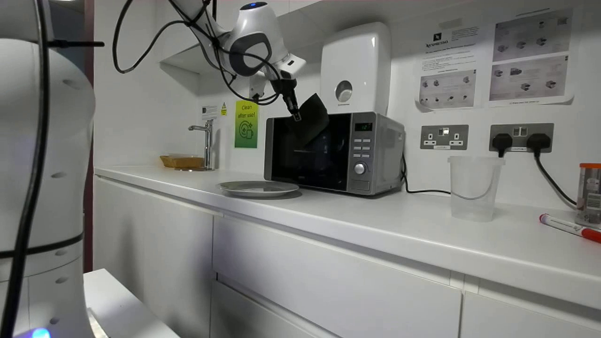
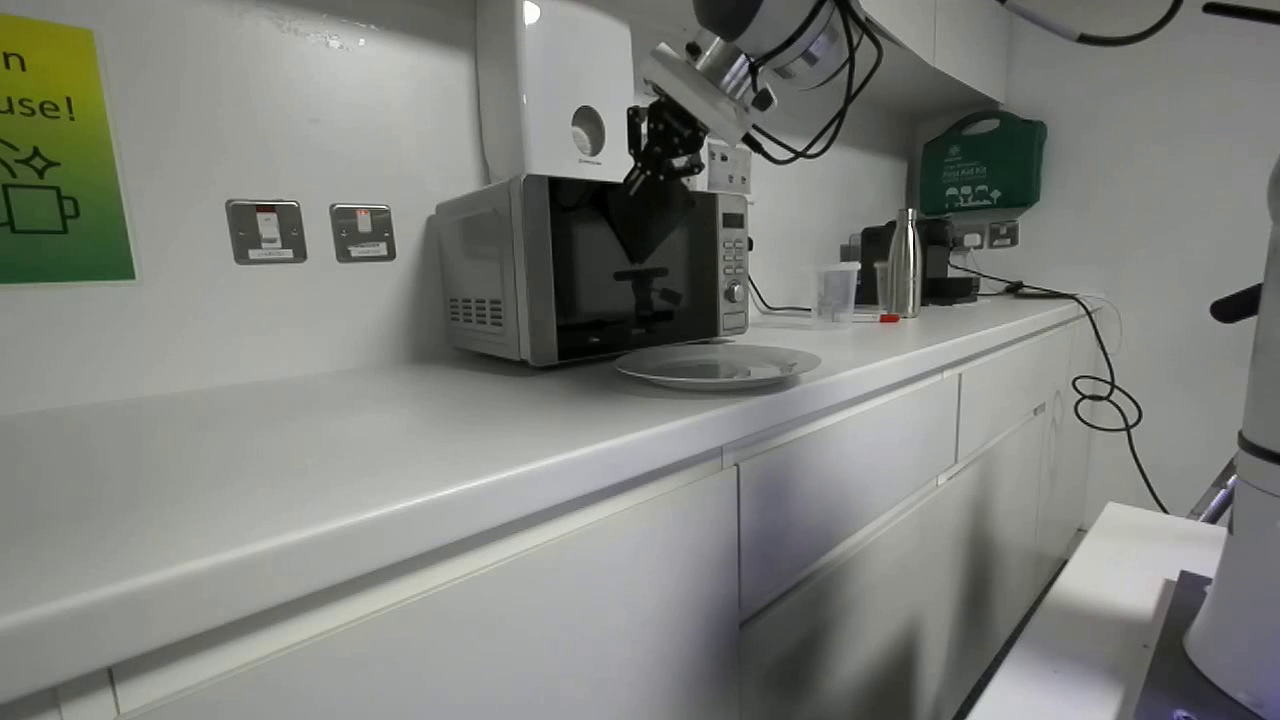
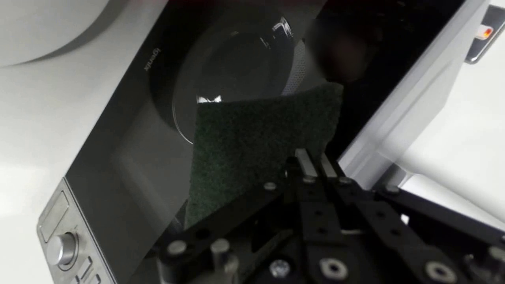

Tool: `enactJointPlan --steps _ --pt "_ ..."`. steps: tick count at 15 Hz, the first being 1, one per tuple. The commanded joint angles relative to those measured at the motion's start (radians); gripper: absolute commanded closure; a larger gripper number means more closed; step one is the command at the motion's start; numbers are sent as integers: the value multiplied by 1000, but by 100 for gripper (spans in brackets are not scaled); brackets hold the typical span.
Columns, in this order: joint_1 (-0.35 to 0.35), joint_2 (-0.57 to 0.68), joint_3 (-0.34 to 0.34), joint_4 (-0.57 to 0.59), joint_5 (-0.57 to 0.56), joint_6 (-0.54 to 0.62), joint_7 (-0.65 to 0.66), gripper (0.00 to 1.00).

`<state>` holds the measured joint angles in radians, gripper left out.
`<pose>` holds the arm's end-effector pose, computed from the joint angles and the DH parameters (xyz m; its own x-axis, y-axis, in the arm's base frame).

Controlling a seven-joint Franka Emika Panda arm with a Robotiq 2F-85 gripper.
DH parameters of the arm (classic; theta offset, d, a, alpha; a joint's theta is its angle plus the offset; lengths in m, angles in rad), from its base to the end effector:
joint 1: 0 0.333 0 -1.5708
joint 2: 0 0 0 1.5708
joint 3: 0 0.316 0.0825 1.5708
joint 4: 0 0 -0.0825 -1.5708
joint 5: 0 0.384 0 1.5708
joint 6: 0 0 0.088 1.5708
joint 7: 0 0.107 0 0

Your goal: Pick up the cloth from the counter and use it to wipe the microwave door

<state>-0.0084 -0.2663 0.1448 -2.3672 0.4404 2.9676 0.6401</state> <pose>0.5037 0.0447 0.5284 0.4633 -0.8103 0.3587 -0.4628 -0.5665 -0.6819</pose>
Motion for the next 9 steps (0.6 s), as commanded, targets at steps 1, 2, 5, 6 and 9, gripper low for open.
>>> enactJointPlan --steps 1,2,5,6,9 --pt "65 -24 -38 15 49 -19 -77 99" --pt "80 -29 -40 15 49 -20 -84 99" --pt "138 -33 -38 6 51 -22 -102 99" --pt "158 -34 -37 6 51 -24 -105 99" --pt "223 -33 -40 7 52 -25 -113 99"
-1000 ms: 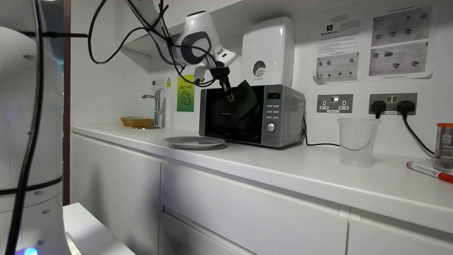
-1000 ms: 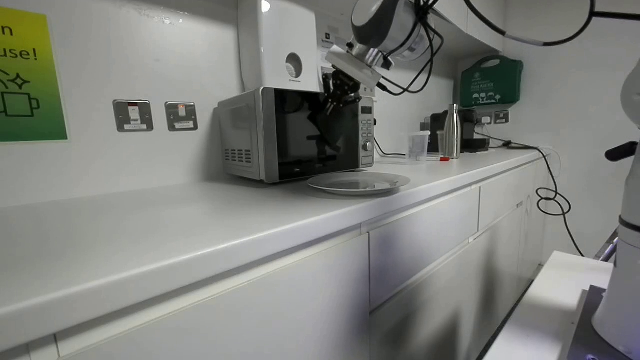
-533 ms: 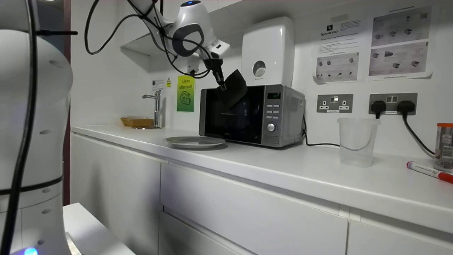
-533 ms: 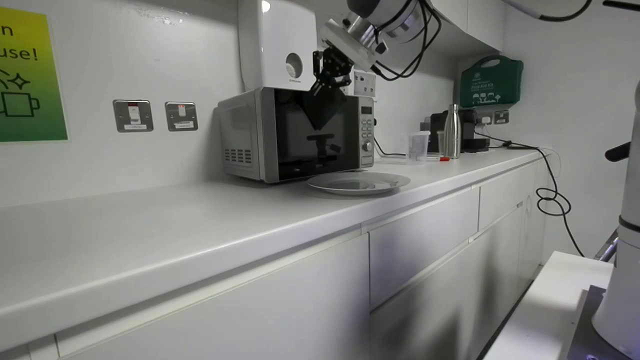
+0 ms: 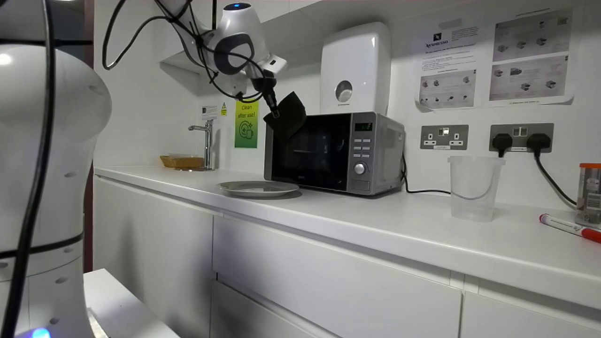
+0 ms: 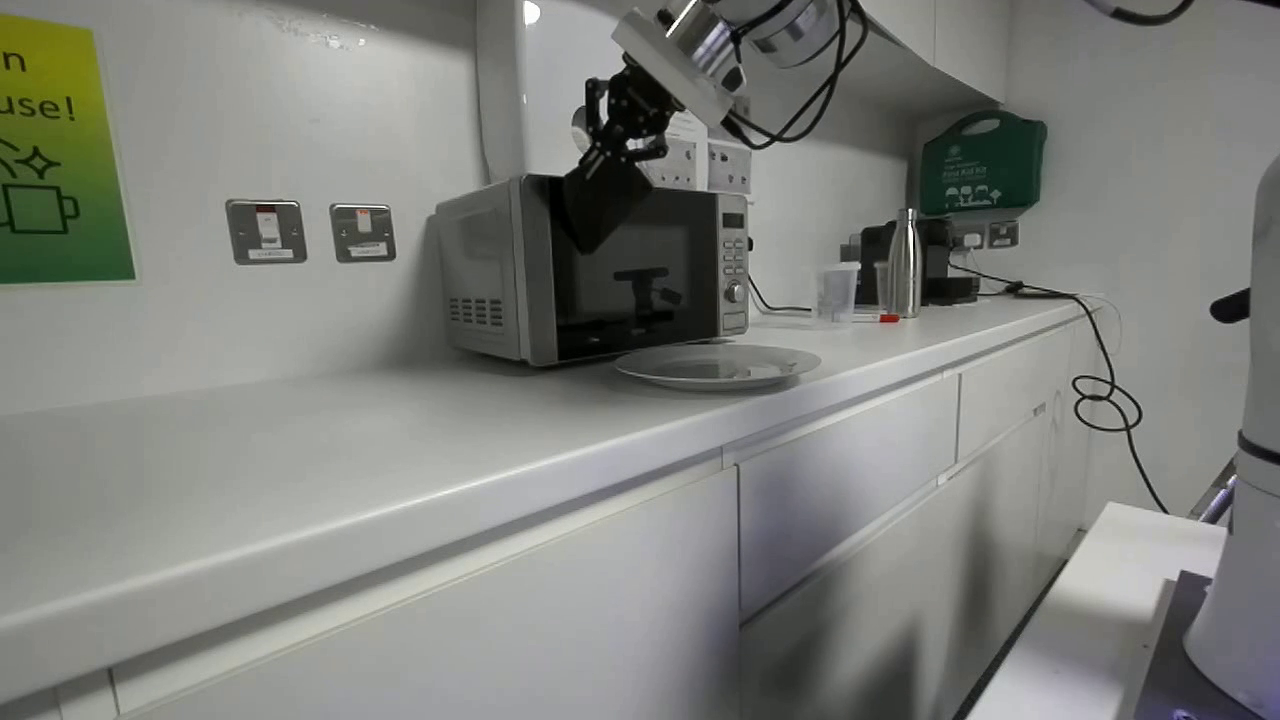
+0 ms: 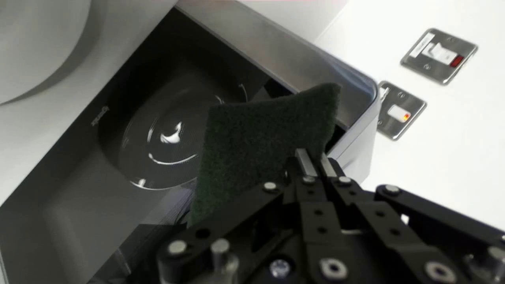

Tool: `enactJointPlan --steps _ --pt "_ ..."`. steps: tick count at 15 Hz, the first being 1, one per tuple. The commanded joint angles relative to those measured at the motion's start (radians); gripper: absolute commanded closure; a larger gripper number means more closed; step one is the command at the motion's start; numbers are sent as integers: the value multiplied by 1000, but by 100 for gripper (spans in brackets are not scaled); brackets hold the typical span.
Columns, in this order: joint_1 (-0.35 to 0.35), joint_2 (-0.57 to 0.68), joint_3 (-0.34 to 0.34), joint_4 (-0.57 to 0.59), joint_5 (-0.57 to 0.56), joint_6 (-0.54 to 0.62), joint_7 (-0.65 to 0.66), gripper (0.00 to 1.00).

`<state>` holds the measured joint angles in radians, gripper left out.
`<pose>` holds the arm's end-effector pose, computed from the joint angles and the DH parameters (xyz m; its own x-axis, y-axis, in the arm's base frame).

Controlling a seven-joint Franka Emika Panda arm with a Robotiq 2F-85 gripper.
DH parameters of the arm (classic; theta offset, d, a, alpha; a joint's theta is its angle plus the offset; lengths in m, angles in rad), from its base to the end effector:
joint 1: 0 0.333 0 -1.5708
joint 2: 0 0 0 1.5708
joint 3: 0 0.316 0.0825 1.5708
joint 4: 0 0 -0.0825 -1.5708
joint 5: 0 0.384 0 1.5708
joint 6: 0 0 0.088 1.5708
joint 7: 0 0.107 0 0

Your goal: Pick up the cloth from the counter and use it to wipe the microwave door

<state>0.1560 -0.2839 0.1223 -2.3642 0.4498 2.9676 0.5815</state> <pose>0.4893 0.1137 0.5388 0.5849 -0.7078 0.3961 -0.3346 -0.6555 -0.6770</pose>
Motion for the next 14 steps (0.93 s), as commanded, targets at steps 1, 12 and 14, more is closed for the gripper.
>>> enactJointPlan --steps 1,12,14 --pt "76 -15 -20 3 43 -25 -56 99" --pt "-76 -64 18 -23 -197 -426 23 99" --pt "-123 -72 18 -4 -291 -573 27 99"
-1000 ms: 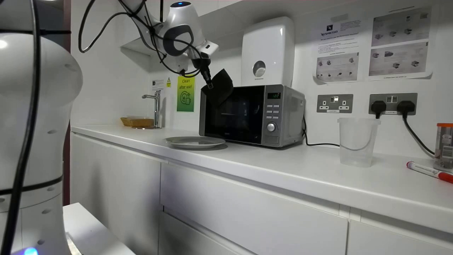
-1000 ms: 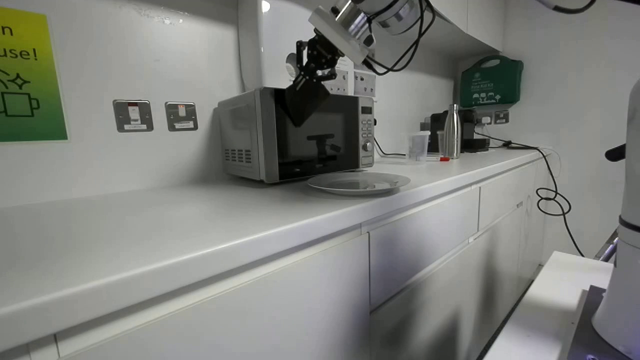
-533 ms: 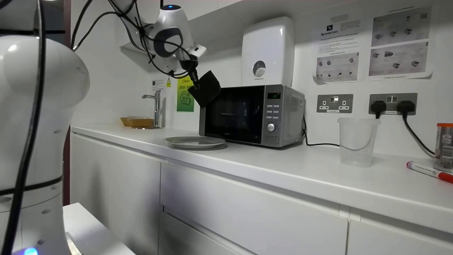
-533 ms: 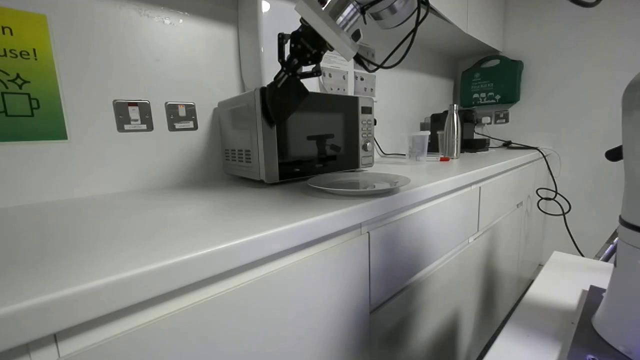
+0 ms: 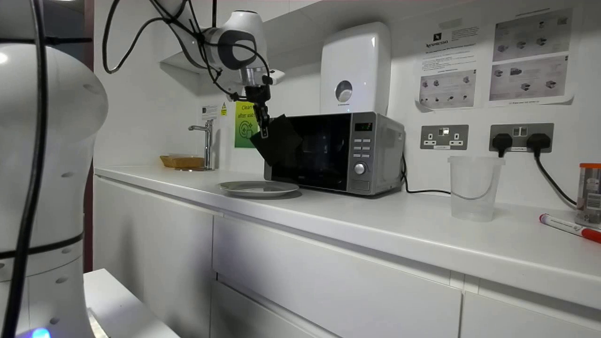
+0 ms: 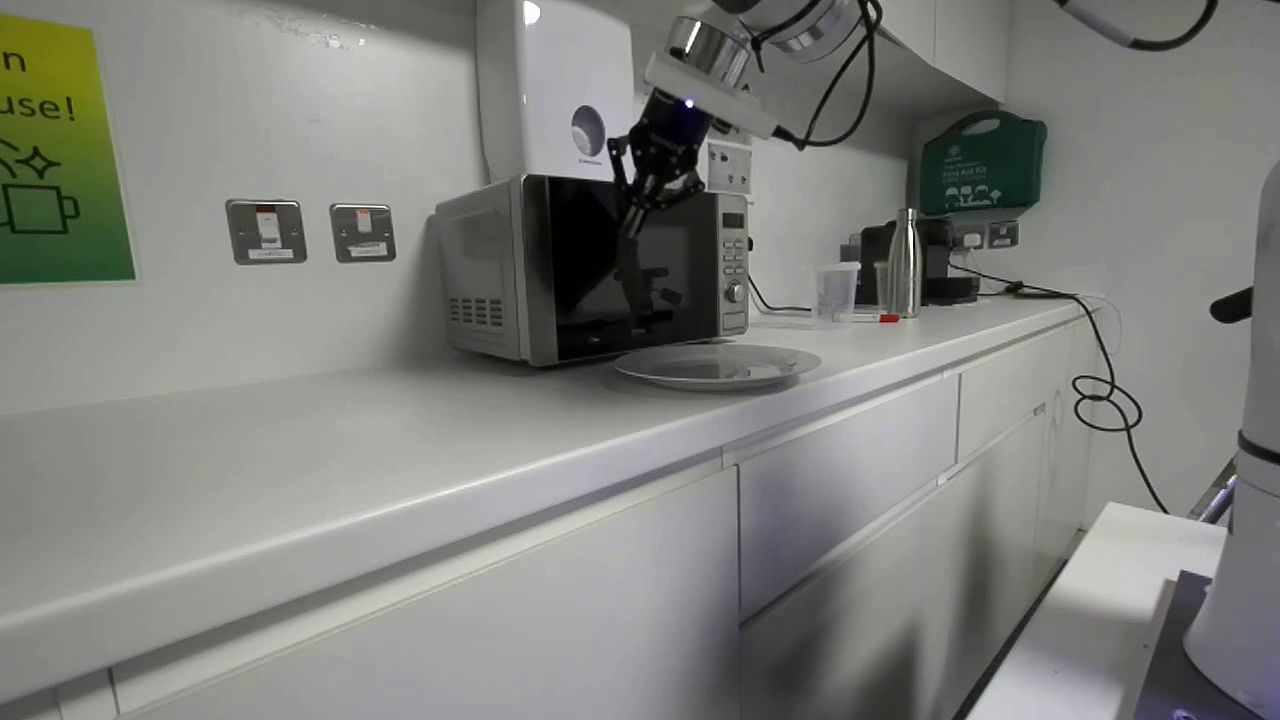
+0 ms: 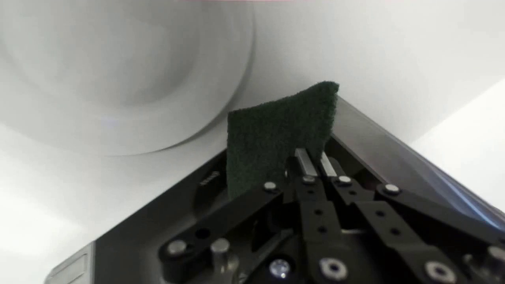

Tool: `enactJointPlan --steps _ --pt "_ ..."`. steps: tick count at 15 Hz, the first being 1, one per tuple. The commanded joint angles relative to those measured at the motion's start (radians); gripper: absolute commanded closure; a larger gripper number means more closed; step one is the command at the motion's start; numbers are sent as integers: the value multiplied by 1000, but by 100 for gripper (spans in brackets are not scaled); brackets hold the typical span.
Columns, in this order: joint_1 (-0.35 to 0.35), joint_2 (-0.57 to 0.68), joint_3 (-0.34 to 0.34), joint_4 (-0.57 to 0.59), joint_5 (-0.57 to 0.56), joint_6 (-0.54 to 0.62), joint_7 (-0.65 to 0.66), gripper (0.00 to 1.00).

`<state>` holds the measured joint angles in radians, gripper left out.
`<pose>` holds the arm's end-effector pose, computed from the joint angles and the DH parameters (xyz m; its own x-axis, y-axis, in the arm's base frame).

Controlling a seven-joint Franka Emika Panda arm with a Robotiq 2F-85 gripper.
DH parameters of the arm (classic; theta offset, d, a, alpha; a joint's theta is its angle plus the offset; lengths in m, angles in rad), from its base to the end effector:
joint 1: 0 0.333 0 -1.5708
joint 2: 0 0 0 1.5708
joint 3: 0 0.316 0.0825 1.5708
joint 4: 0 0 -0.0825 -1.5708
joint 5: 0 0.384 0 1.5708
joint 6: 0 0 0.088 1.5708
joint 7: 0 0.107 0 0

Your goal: Pick up the cloth from the counter and use it to wipe the microwave door

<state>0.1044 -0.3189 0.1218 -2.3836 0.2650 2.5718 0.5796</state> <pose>0.4733 0.1079 0.4972 0.7900 -0.5434 0.2839 -0.4086 -0.8119 -0.4170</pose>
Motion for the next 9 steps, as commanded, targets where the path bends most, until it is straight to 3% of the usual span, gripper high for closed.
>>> enactJointPlan --steps 1,5,9 --pt "-91 -41 20 24 -150 -246 29 99" --pt "-152 -42 23 41 -335 -429 12 99" --pt "-222 -20 15 40 -582 -476 30 99"
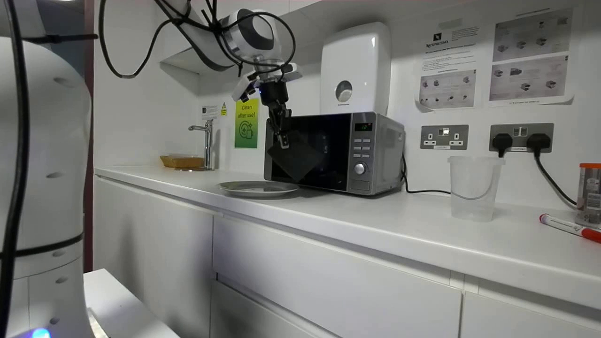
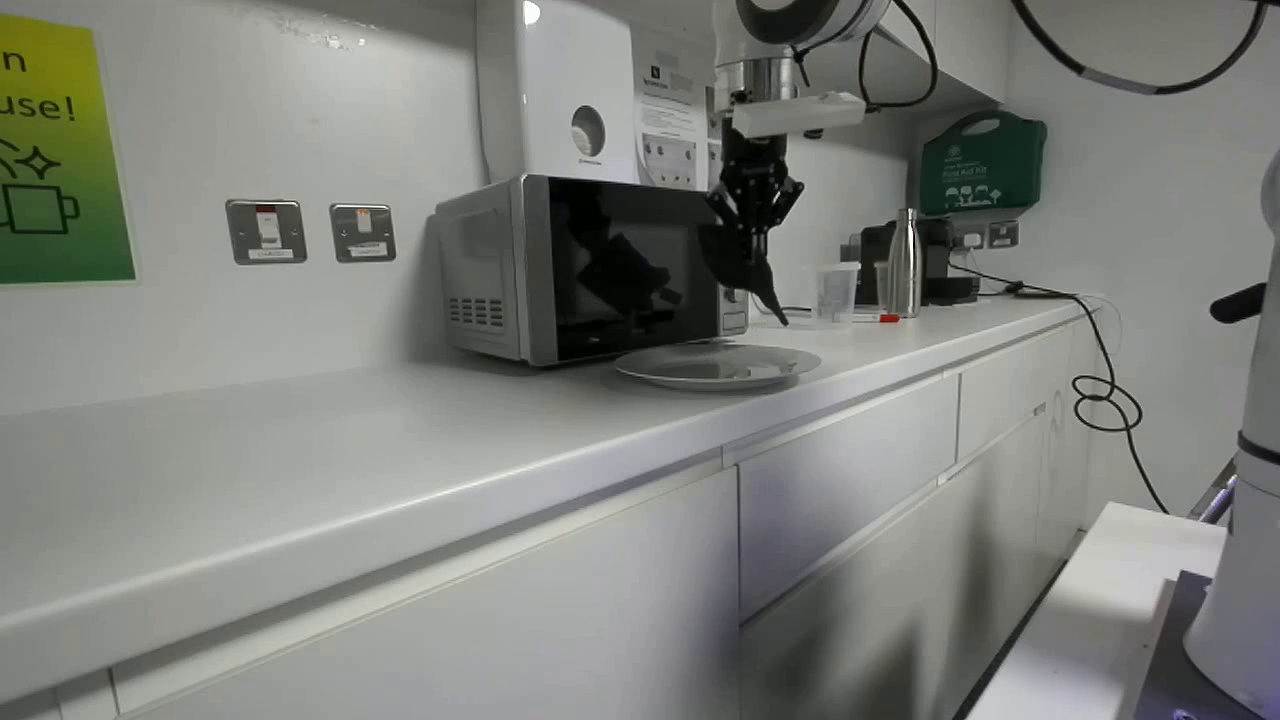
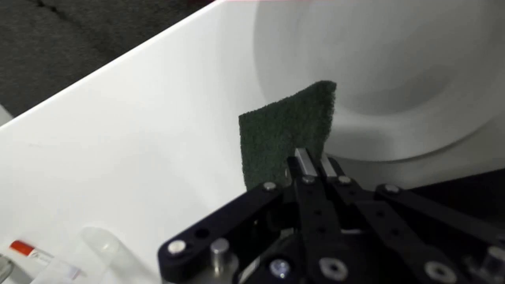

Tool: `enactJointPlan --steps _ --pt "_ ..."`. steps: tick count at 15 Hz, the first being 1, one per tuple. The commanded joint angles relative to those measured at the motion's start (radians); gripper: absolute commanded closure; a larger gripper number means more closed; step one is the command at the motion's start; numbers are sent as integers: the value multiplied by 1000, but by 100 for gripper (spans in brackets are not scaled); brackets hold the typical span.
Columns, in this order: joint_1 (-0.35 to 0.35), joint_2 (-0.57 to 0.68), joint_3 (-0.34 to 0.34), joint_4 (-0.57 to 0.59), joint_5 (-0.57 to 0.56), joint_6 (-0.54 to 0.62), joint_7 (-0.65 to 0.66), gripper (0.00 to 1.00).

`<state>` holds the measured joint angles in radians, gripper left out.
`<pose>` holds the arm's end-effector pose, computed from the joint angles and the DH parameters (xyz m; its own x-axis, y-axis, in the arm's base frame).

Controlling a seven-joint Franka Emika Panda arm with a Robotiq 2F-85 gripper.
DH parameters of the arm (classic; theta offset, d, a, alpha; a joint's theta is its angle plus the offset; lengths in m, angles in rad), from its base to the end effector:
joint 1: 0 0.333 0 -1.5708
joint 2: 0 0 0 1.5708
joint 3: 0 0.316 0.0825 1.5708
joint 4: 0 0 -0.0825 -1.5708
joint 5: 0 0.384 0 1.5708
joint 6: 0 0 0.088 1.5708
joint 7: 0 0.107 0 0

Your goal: Pick up the cloth from the counter and use it to wipe the microwave door

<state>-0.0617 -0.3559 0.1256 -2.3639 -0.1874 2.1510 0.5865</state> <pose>0.4524 0.0240 0.4764 0.8890 -0.4002 0.2225 -0.4301 -0.8966 0.1059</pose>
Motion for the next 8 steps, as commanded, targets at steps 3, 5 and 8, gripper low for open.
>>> enactJointPlan --steps 3,5,8 --pt "-68 53 -40 36 -107 -140 -32 99" --pt "-65 78 -77 48 -56 -212 -80 99" --pt "-69 104 -111 48 -44 -273 -98 99"
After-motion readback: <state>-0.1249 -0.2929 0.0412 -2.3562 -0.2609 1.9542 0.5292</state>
